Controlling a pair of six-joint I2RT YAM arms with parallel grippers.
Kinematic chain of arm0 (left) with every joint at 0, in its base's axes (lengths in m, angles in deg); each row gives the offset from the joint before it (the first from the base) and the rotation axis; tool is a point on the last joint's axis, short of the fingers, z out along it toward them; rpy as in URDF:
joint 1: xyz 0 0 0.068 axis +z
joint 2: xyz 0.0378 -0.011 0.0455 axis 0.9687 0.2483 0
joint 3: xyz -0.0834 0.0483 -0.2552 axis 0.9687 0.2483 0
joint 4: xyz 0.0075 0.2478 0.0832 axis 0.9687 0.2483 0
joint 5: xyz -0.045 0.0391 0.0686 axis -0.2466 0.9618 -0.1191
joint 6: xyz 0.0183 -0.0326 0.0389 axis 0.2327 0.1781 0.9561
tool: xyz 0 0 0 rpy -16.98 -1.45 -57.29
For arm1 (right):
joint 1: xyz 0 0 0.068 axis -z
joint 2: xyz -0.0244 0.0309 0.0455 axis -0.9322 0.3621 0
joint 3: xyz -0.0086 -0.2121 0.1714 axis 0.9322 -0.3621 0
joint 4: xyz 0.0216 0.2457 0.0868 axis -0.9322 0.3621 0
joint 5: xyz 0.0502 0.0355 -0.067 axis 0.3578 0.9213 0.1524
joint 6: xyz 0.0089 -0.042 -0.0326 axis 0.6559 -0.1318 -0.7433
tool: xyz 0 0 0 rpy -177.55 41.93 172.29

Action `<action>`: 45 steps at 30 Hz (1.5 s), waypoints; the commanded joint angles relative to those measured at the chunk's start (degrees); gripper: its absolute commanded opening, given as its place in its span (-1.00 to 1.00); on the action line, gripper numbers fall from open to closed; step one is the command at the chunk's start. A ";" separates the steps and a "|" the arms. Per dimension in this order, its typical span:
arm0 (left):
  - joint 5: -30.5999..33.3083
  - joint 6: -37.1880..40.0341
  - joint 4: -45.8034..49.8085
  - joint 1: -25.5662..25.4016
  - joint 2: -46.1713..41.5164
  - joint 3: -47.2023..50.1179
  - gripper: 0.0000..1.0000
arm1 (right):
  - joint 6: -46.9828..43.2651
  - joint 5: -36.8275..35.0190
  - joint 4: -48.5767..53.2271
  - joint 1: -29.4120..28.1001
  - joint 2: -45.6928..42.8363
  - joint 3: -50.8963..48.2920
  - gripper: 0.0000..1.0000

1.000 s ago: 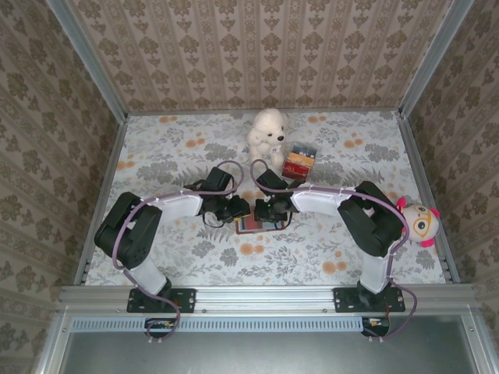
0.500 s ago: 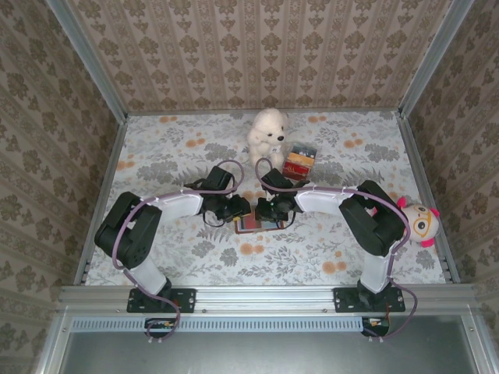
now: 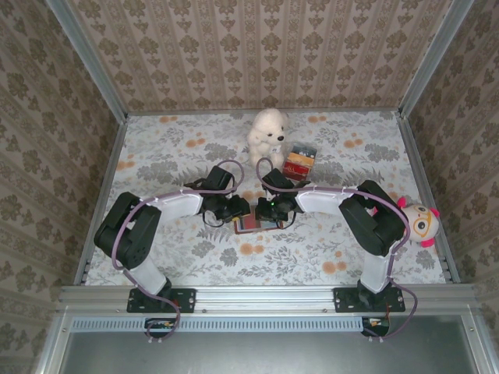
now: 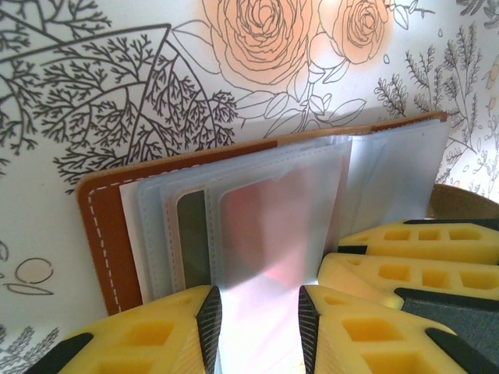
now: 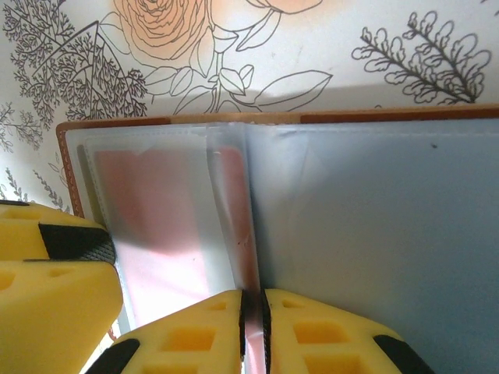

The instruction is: Take the credit cards out of the card holder

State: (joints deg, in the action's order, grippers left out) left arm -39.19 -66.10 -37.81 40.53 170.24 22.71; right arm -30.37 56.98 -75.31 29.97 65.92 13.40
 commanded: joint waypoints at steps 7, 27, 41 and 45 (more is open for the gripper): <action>2.81 3.10 7.38 0.30 -1.16 -0.64 -0.29 | 1.00 -2.34 3.87 0.46 3.89 -2.58 -0.70; -6.70 2.59 -1.25 0.29 0.68 -1.46 -0.55 | 0.50 0.71 2.05 0.49 -2.76 -3.03 -0.58; -12.06 0.59 -5.53 -0.97 2.14 -3.39 -0.47 | 3.30 -2.68 2.21 1.10 -16.64 -8.40 -0.39; -12.27 -0.63 -6.83 -3.05 2.58 -4.72 -0.26 | 3.80 -4.66 2.86 1.58 -19.91 -10.08 -0.37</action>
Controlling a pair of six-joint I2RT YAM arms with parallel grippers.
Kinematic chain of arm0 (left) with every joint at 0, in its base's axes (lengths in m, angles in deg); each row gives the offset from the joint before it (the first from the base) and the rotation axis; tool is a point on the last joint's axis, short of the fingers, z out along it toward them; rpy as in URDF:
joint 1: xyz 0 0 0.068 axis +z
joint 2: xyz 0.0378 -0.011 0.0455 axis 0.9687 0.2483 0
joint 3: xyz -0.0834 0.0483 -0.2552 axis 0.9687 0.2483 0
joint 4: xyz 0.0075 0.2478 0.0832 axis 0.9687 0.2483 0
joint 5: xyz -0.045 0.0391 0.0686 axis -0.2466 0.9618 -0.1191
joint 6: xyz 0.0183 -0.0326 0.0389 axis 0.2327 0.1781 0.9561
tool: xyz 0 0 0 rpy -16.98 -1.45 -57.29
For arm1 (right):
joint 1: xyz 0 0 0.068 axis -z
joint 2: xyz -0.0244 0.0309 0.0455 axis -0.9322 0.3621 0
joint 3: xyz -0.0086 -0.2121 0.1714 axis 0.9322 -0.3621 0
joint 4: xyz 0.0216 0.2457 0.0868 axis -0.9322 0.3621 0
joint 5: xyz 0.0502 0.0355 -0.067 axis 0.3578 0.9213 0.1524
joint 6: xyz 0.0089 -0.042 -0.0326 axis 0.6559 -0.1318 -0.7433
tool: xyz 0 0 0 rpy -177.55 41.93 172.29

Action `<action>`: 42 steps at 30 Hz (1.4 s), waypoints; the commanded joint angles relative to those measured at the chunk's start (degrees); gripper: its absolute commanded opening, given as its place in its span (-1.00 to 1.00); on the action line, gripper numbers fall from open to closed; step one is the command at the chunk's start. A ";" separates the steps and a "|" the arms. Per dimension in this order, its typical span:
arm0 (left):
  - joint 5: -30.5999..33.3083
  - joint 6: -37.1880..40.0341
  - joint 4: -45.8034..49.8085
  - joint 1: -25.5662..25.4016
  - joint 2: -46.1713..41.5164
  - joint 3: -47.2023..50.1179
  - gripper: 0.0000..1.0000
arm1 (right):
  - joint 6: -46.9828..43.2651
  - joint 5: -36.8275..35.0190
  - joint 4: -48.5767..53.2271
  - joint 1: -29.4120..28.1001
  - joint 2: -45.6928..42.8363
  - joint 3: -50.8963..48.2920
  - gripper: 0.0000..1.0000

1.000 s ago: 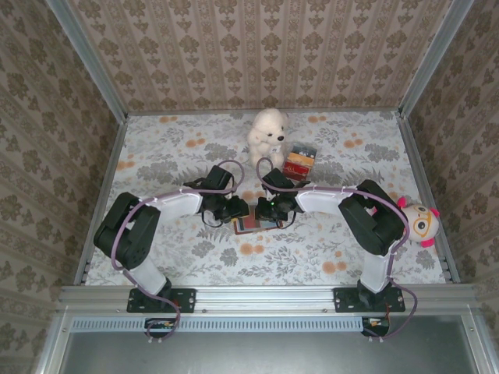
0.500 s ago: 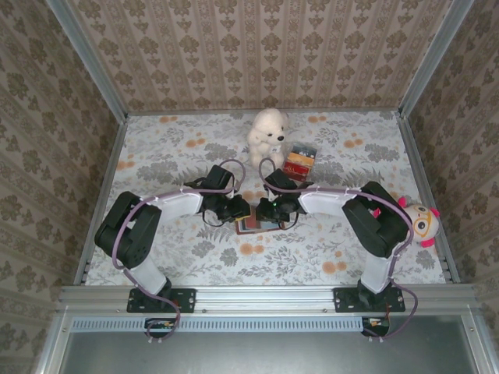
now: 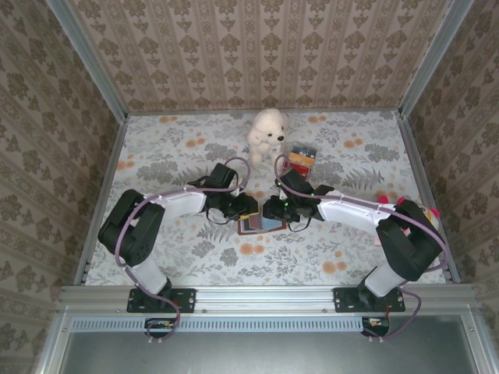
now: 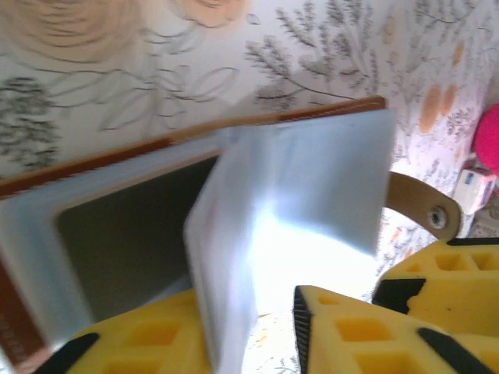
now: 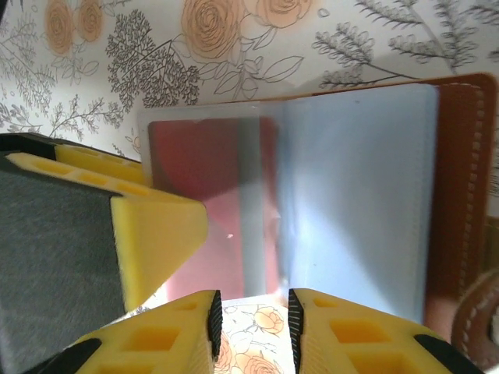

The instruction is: Take the credit cards out of the card holder

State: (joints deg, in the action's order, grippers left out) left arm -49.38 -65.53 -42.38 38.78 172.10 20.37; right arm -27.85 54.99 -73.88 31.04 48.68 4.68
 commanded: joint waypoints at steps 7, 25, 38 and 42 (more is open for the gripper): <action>-2.03 -3.62 -4.65 -4.50 4.13 -6.23 -0.08 | 1.63 -17.36 6.86 1.15 -13.16 -5.93 -0.38; 4.54 -1.41 -0.16 -3.68 -1.70 -4.29 -0.06 | -0.45 -8.40 2.13 1.15 -13.57 -4.81 -0.47; 9.68 -3.00 2.19 -3.19 -0.91 -1.81 -0.48 | 2.12 -11.12 7.29 -2.69 2.62 5.33 -0.76; 7.82 -4.31 -1.41 -2.99 0.75 -1.42 -0.51 | 3.64 -10.76 7.26 -1.18 5.55 5.65 -0.78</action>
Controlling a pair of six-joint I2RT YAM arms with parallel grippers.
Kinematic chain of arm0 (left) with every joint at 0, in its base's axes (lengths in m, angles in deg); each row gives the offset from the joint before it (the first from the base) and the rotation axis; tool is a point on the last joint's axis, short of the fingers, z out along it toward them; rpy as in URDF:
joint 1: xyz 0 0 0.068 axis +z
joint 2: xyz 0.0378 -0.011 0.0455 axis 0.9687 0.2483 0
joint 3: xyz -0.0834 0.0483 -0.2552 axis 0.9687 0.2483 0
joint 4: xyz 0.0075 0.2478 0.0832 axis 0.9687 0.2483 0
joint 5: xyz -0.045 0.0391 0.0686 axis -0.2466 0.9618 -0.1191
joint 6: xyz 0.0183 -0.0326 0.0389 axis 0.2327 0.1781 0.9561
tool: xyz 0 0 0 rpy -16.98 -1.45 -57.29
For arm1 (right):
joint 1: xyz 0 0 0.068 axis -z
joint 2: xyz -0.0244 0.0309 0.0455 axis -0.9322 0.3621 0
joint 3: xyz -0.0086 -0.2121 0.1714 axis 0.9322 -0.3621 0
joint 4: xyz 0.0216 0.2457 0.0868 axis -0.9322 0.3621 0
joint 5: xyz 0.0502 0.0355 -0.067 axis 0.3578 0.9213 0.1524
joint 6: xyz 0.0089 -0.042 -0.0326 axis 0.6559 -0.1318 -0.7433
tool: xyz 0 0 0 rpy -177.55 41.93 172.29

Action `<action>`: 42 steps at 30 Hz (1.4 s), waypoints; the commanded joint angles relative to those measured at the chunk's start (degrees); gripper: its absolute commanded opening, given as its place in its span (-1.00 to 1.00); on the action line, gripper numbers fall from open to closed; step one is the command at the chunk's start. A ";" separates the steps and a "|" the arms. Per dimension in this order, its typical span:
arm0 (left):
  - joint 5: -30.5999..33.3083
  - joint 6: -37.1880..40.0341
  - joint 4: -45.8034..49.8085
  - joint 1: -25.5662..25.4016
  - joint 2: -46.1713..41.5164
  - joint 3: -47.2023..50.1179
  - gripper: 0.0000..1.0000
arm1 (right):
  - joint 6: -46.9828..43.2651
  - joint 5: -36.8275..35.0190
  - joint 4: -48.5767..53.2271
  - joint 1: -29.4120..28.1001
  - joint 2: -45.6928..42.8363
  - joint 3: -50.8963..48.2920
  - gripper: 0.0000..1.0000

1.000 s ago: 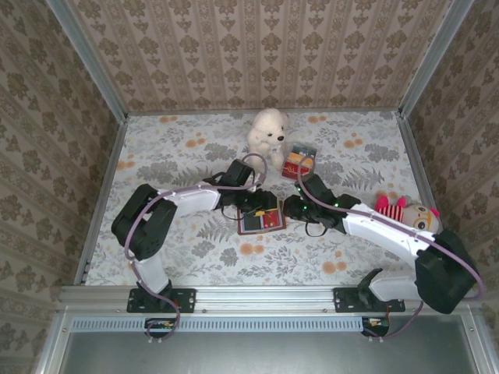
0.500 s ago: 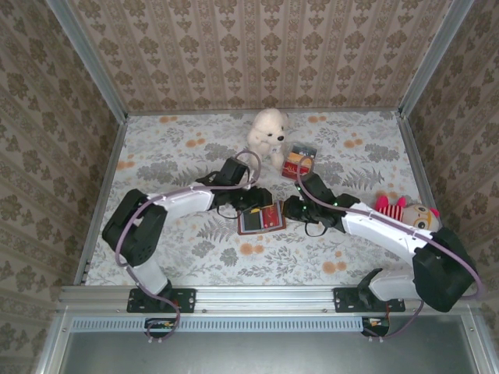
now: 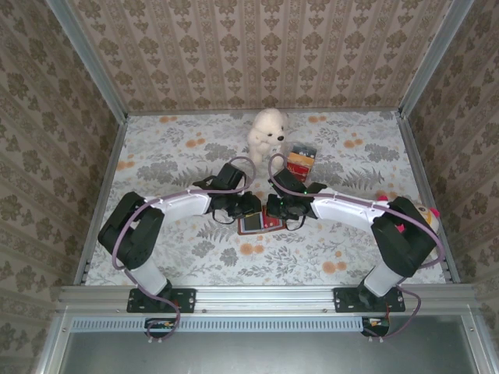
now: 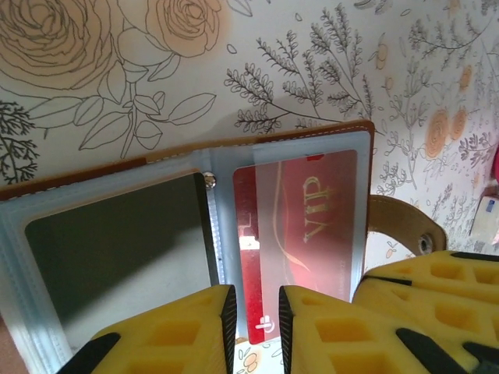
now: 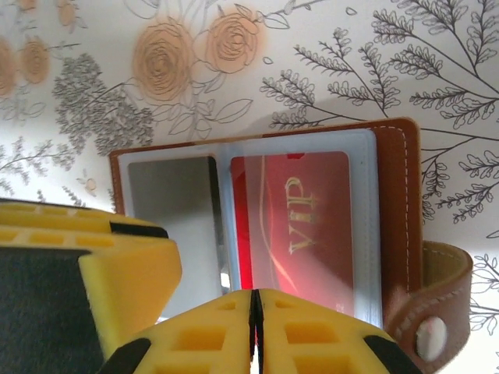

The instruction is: Take the credit cards out of the card holder

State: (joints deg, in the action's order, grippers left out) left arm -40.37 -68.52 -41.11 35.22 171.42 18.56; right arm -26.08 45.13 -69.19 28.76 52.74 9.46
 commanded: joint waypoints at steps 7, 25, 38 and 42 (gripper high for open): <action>-6.38 -6.56 -12.68 1.58 5.22 2.84 -0.48 | 2.57 1.55 0.37 3.07 4.01 -1.01 -0.77; -6.21 -5.55 -10.32 1.71 7.70 2.72 -0.41 | 4.65 7.00 -6.74 6.58 7.59 -6.99 -0.76; -7.84 -5.37 -12.33 2.28 8.52 3.39 -0.47 | 5.56 11.14 -10.56 7.35 9.73 -9.46 -0.76; -7.88 -5.28 -12.90 2.48 8.08 3.73 -0.51 | 5.76 10.86 -10.50 7.40 9.70 -9.95 -0.76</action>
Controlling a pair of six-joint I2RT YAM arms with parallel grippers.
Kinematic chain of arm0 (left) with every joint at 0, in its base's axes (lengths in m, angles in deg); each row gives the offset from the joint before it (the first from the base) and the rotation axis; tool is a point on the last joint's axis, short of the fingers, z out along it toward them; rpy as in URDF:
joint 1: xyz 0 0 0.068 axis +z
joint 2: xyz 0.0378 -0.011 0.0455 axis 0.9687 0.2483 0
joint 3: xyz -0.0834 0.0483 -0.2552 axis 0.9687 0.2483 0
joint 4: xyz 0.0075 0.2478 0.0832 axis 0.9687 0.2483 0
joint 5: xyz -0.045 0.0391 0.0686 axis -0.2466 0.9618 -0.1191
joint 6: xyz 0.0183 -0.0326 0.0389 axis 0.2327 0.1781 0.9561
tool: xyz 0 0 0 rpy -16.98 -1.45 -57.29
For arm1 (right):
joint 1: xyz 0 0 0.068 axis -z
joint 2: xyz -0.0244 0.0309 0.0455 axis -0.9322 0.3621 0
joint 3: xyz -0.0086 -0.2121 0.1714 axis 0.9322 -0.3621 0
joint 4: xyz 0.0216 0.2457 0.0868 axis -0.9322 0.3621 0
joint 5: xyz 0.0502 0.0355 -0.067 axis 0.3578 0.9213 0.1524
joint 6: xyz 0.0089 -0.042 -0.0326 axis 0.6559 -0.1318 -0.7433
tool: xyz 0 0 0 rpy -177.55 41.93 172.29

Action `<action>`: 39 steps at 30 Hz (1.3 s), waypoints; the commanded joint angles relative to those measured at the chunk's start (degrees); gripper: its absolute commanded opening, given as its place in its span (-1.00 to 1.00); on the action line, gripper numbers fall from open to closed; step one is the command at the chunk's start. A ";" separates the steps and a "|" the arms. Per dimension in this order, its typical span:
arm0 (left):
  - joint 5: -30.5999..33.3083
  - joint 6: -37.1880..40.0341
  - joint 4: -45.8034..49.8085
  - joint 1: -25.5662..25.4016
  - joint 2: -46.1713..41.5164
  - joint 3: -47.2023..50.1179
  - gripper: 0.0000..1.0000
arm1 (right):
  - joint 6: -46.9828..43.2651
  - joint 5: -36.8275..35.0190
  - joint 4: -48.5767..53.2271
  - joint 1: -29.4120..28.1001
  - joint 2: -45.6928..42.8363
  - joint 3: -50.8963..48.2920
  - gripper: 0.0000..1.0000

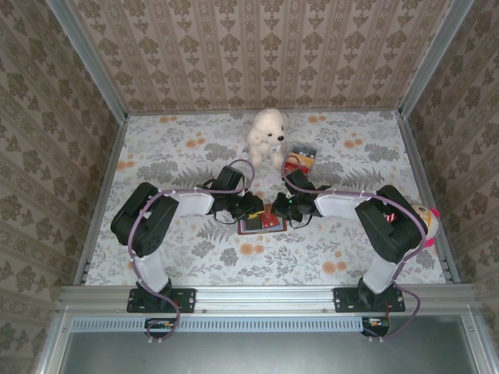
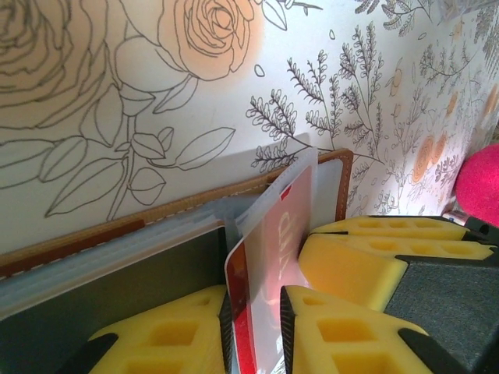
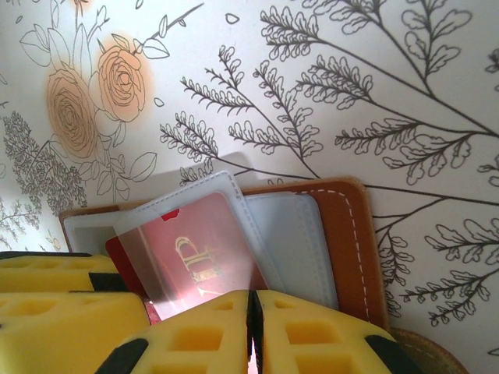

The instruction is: Take the credit cards out of the card holder

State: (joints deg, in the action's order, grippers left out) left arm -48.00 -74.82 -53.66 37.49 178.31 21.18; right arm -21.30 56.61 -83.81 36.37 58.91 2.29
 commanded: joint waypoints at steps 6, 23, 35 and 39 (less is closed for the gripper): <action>-0.58 1.54 -1.46 0.34 0.67 1.50 -0.64 | 0.99 -1.30 4.64 -0.16 3.26 -3.09 -0.76; -2.00 4.68 -0.42 1.31 -2.30 2.68 -0.83 | 1.13 -4.13 6.73 0.23 3.17 -3.36 -0.77; -3.40 6.26 0.57 2.82 -3.39 3.71 -0.85 | 1.89 -6.82 8.61 0.24 2.50 -3.35 -0.76; -3.41 6.96 2.11 3.32 -4.03 3.76 -0.86 | 1.85 -7.64 9.29 0.31 1.79 -3.44 -0.76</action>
State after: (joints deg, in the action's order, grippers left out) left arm -50.93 -69.99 -54.60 40.01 176.17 24.20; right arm -19.90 55.45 -84.31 36.46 58.84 1.84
